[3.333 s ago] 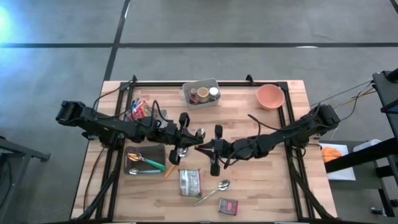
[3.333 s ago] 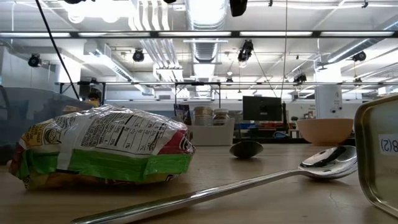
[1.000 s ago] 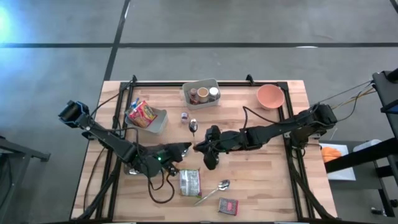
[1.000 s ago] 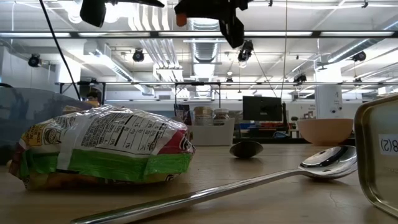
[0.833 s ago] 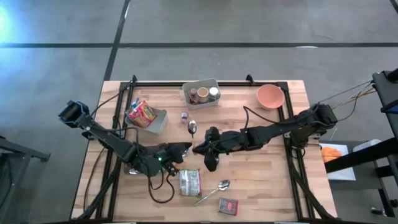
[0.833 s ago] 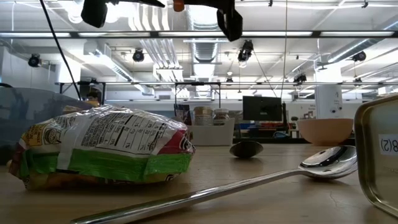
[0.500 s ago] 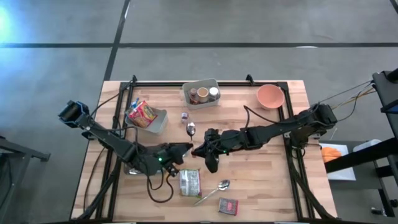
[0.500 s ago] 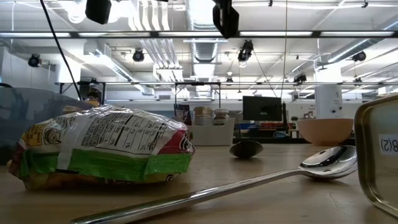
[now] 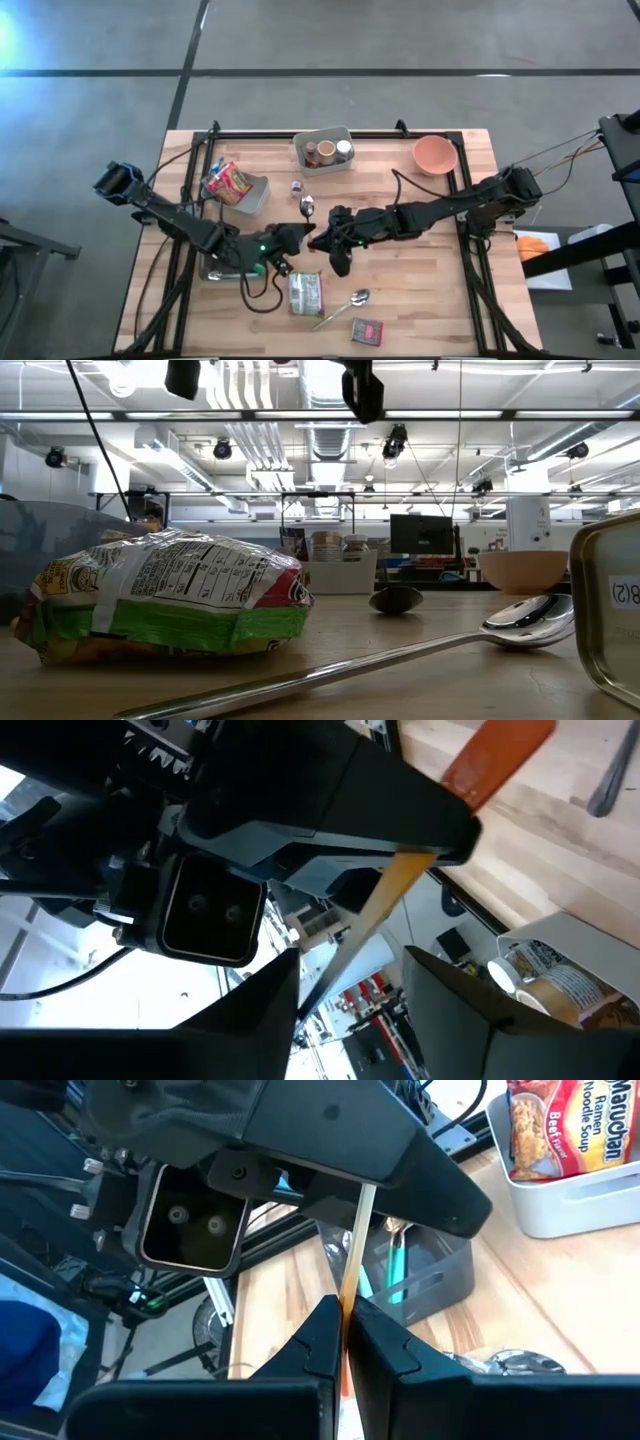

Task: Pick & Place Food Item
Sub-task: Put the orange spoon into the black bin

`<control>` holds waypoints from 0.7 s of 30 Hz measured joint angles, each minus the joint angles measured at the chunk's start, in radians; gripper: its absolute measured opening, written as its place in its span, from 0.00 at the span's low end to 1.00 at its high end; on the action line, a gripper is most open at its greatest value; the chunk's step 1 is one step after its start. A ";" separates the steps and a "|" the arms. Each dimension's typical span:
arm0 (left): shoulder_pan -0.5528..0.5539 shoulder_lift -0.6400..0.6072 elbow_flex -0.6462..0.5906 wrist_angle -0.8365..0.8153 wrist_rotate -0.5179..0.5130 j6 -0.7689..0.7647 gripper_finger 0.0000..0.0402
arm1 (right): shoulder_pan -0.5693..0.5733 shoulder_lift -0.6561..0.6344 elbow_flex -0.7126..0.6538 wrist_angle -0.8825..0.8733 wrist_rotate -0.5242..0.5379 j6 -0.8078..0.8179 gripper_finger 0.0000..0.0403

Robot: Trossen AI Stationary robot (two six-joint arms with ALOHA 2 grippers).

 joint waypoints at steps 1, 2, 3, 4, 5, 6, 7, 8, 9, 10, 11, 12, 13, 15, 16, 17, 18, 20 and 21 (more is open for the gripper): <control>0.004 0.000 0.000 0.001 0.001 0.000 0.41 | 0.000 0.000 0.000 0.000 0.000 -0.001 0.02; 0.007 0.000 0.000 0.001 0.006 0.000 0.39 | -0.001 0.000 0.000 -0.001 0.000 -0.001 0.02; 0.010 0.000 0.000 0.001 0.009 0.000 0.36 | -0.001 0.000 0.000 -0.001 0.001 -0.001 0.02; 0.012 0.000 0.000 0.001 0.010 0.000 0.33 | -0.001 0.000 0.000 -0.002 0.001 -0.001 0.02; 0.012 0.000 0.000 0.001 0.011 0.000 0.30 | -0.001 0.000 -0.001 -0.002 0.001 -0.001 0.02; 0.012 0.000 0.001 0.001 0.011 0.000 0.27 | -0.001 0.000 -0.001 -0.003 0.001 -0.002 0.02; 0.012 0.000 0.001 0.002 0.011 0.000 0.23 | -0.001 0.001 -0.001 -0.003 0.001 -0.002 0.02; 0.012 0.000 0.001 0.002 0.011 -0.001 0.20 | -0.001 0.001 -0.002 -0.004 0.001 -0.002 0.02; 0.012 0.000 0.001 0.002 0.011 0.000 0.16 | -0.001 0.001 -0.002 -0.004 0.001 -0.002 0.02; 0.012 0.000 0.001 -0.002 0.007 0.000 0.13 | -0.001 0.001 -0.002 -0.004 -0.001 -0.001 0.02; 0.012 0.000 0.000 -0.006 0.005 0.002 0.09 | -0.001 0.001 -0.002 -0.004 -0.004 0.002 0.02; 0.012 0.000 0.000 -0.010 0.003 0.006 0.06 | -0.001 0.001 -0.002 -0.004 -0.006 0.007 0.02; 0.012 0.000 -0.001 -0.013 0.002 0.009 0.03 | 0.000 0.001 -0.002 -0.004 -0.008 0.011 0.02; 0.012 0.000 -0.001 -0.016 0.001 0.011 0.02 | 0.000 0.001 -0.002 -0.002 -0.010 0.011 0.02; 0.012 0.000 -0.001 -0.016 -0.001 0.011 0.02 | 0.000 0.001 -0.002 -0.002 -0.006 0.011 0.02; 0.012 0.000 -0.001 -0.016 -0.006 0.011 0.02 | 0.000 0.001 -0.002 -0.002 -0.002 0.011 0.02; 0.012 0.000 -0.001 -0.016 -0.019 0.011 0.01 | 0.000 0.001 -0.002 -0.001 0.001 0.010 0.02; 0.012 0.000 -0.002 -0.017 -0.043 0.008 0.01 | -0.001 0.001 -0.002 0.000 0.006 0.003 0.02; 0.012 0.000 -0.002 -0.018 -0.053 0.007 0.01 | -0.001 0.001 -0.001 0.001 0.008 0.003 0.02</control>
